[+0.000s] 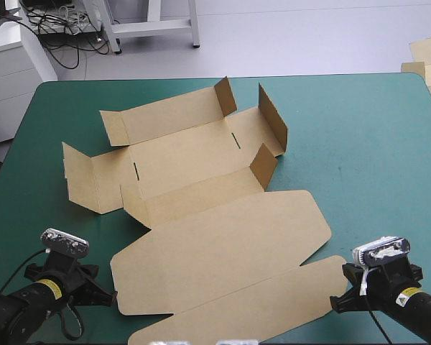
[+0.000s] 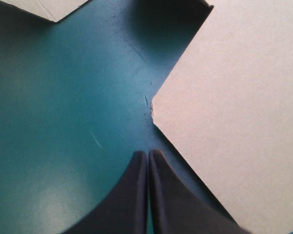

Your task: Fold the box

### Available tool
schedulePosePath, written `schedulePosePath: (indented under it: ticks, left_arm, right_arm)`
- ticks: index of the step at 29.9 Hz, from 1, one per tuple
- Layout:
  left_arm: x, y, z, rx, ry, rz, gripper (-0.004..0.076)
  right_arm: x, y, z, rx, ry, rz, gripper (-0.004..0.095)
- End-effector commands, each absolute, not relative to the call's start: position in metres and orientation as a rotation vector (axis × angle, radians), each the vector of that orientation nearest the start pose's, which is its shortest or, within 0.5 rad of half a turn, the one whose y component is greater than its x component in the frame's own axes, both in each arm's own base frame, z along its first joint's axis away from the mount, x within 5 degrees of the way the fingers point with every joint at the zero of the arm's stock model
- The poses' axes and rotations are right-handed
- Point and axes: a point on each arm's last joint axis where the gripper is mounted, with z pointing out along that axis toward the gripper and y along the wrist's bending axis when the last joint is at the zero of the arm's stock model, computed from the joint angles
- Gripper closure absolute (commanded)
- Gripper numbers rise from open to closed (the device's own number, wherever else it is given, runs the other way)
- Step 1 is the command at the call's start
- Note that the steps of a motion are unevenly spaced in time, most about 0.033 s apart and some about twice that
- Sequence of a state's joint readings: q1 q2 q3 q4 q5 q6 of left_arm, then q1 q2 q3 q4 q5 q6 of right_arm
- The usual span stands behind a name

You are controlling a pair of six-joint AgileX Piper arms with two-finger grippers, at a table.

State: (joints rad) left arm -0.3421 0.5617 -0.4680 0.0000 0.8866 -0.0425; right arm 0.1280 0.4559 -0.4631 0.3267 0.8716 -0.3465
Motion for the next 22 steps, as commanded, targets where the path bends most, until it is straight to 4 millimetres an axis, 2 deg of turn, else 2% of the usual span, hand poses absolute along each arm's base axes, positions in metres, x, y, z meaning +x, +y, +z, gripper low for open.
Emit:
schedulePosePath:
  ticks: [1, 9, 11, 13, 19, 22]
  left_arm:
    - [0.0890, -0.0317, 0.2680, 0.353, 2.374, -0.183, 0.0734]
    - [0.0890, -0.0317, 0.2680, 0.353, 2.374, -0.183, 0.0734]
    - [0.0890, -0.0317, 0.2680, 0.353, 2.374, -0.183, 0.0734]
    - [0.0890, -0.0317, 0.2680, 0.353, 2.374, -0.183, 0.0734]
    - [0.0890, -0.0317, 0.2680, 0.353, 2.374, -0.183, 0.0734]
    - [0.0890, -0.0317, 0.2680, 0.353, 2.374, -0.183, 0.0734]
  right_arm:
    - [0.0766, 0.0323, 0.2783, -0.404, 2.201, 0.284, 0.0923]
    - [0.0765, 0.0326, 0.2782, -0.408, 2.200, 0.286, 0.0921]
    - [0.0765, 0.0327, 0.2783, -0.410, 2.199, 0.287, 0.0886]
    - [0.0765, 0.0327, 0.2783, -0.410, 2.199, 0.287, 0.0800]
    - [0.0763, 0.0326, 0.2780, -0.412, 2.203, 0.286, 0.0325]
    - [0.0763, 0.0325, 0.2779, -0.413, 2.203, 0.284, 0.0160]
